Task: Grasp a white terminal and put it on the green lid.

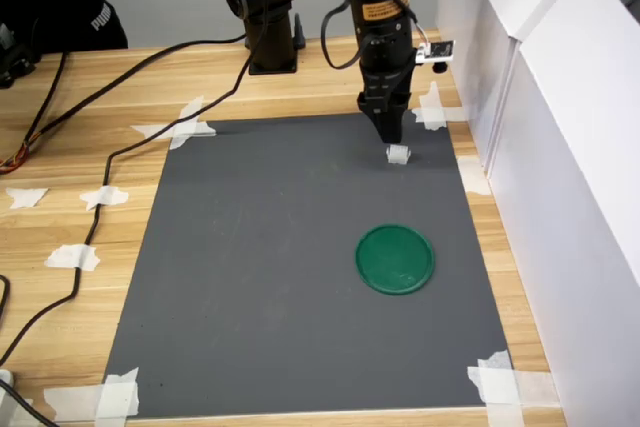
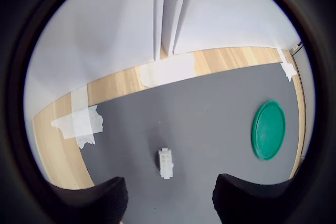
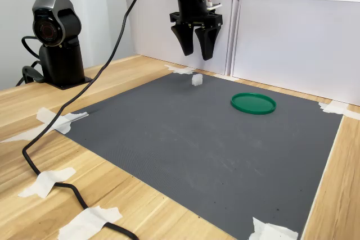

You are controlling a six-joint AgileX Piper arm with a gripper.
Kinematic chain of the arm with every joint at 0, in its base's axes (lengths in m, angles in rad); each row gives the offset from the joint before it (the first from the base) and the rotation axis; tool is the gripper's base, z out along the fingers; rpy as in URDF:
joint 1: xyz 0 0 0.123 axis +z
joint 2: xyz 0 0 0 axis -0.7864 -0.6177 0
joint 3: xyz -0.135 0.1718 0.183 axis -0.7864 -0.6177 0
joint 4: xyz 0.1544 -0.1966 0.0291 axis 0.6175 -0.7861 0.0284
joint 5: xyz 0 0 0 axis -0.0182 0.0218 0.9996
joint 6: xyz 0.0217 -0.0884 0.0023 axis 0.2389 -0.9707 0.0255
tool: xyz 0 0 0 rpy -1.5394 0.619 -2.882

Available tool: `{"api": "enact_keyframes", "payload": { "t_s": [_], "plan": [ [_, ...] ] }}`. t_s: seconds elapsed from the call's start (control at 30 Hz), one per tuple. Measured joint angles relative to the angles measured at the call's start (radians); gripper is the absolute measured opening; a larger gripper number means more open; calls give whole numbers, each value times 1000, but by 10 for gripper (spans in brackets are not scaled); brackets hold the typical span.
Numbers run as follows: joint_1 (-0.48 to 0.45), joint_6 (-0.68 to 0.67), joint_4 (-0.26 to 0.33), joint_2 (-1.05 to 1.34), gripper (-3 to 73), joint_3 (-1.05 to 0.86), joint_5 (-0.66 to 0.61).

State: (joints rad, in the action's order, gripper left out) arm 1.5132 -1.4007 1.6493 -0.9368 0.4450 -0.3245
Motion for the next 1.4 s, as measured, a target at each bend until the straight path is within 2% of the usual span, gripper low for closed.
{"api": "enact_keyframes", "payload": {
  "t_s": [0.3,0.7,1.03,1.27,1.4],
  "plan": [
    [54,-4,-7,-19,672,-57,95],
    [58,52,-33,-94,672,-57,185],
    [58,82,-45,-145,662,-57,192],
    [58,112,-64,-156,615,-57,195],
    [58,124,-70,-158,535,-57,200]
  ]
}}
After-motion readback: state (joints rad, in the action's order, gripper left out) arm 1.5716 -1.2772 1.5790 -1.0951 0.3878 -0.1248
